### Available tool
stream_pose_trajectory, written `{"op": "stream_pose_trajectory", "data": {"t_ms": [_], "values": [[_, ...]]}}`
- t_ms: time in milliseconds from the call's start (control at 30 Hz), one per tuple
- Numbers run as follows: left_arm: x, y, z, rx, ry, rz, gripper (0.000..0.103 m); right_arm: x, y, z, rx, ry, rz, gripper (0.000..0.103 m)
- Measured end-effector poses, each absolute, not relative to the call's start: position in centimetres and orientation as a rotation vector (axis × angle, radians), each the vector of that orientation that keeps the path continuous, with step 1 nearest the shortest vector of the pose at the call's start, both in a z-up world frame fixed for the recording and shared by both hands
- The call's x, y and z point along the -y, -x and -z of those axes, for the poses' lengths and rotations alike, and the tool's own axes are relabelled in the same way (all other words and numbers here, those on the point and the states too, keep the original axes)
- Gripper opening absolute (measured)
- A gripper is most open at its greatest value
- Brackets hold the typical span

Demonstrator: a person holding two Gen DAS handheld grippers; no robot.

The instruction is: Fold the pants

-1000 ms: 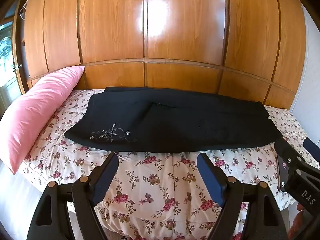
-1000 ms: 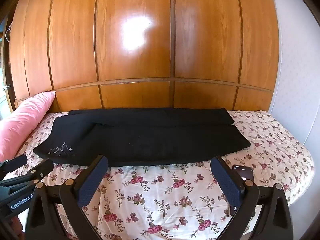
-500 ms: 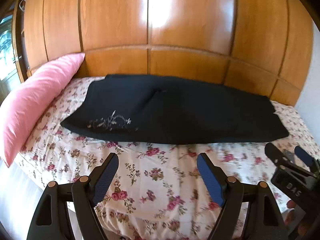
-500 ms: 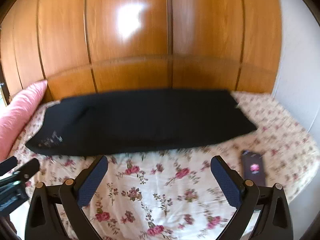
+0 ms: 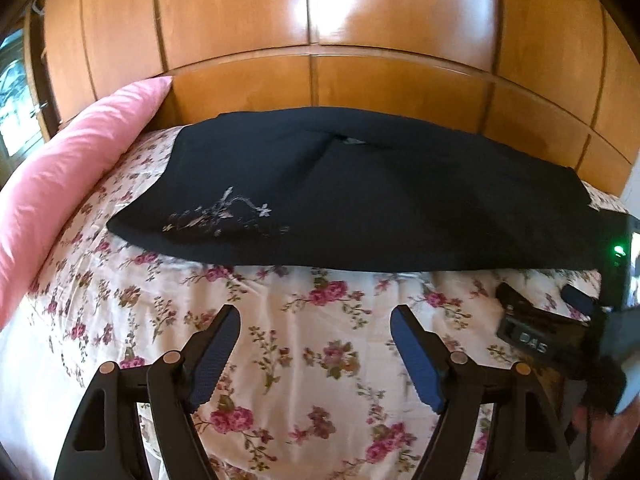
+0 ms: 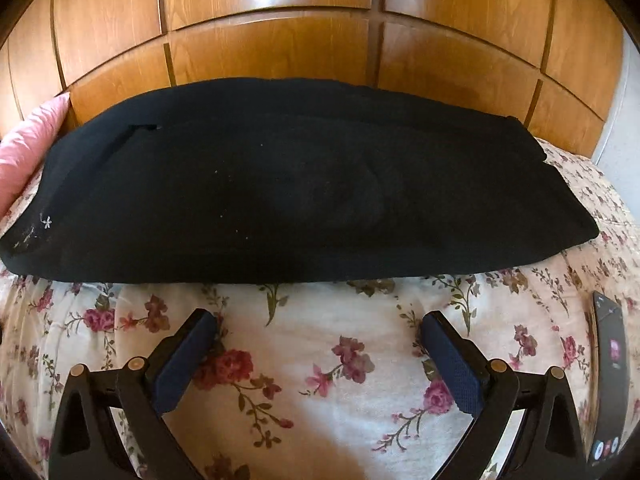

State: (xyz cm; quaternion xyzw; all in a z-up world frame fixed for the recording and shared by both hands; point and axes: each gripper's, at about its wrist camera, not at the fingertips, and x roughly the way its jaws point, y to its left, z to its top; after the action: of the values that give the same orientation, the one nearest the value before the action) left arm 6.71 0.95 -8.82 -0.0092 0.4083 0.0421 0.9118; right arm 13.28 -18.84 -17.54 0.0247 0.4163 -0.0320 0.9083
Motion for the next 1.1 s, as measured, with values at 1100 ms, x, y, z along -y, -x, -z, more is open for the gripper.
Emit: {"op": "stream_pose_trajectory", "data": {"t_ms": [1100], "values": [[2.2,-4.5,5.4,-0.784,-0.006,0.019,0.079,18.4,-11.7,18.3,-0.812,-0.107,0.044,0.103]]}}
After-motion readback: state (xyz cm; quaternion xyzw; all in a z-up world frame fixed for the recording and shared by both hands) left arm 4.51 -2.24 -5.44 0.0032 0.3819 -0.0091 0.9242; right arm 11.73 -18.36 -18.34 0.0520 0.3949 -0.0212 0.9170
